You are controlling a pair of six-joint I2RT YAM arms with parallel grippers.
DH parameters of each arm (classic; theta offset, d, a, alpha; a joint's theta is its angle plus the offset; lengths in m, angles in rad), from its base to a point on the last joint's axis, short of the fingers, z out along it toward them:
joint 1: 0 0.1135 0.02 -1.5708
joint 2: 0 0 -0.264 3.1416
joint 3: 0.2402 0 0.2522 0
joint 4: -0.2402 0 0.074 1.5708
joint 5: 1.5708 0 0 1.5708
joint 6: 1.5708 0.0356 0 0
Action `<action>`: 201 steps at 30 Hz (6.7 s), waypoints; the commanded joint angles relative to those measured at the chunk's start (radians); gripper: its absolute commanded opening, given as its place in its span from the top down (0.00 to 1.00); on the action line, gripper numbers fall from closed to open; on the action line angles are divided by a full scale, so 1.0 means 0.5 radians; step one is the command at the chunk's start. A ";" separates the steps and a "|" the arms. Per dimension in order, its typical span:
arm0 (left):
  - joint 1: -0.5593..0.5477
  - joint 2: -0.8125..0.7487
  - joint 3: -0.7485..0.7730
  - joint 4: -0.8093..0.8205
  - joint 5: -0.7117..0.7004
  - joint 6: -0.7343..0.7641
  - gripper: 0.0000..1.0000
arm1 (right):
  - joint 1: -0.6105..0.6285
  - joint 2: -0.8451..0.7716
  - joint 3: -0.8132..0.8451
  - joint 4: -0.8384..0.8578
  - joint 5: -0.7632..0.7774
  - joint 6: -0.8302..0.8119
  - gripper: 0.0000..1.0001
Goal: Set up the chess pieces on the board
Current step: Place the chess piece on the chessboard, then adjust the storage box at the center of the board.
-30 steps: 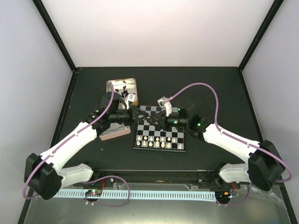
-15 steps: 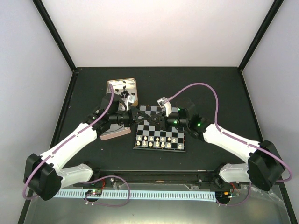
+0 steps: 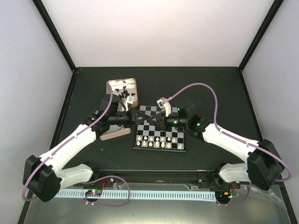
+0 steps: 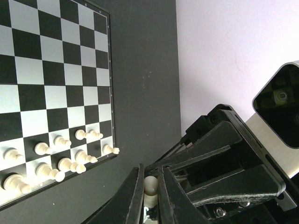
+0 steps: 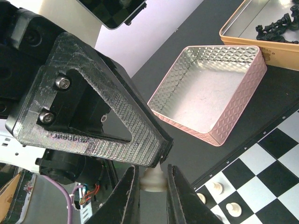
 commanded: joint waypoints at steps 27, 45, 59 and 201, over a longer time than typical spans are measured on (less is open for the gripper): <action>0.033 -0.003 0.052 -0.009 0.452 0.039 0.83 | 0.004 -0.158 -0.063 -0.033 -0.228 -0.588 0.98; -0.179 0.105 0.162 -0.319 -0.564 0.717 0.99 | -0.084 -0.412 -0.313 -0.288 0.987 -0.021 0.41; -0.905 1.096 0.841 -0.103 -1.012 1.328 0.98 | -1.007 -0.526 -0.583 -0.659 1.109 0.488 0.41; 0.686 1.582 1.005 -1.390 -2.242 1.818 0.82 | -0.746 0.498 0.283 -0.792 0.451 0.180 0.41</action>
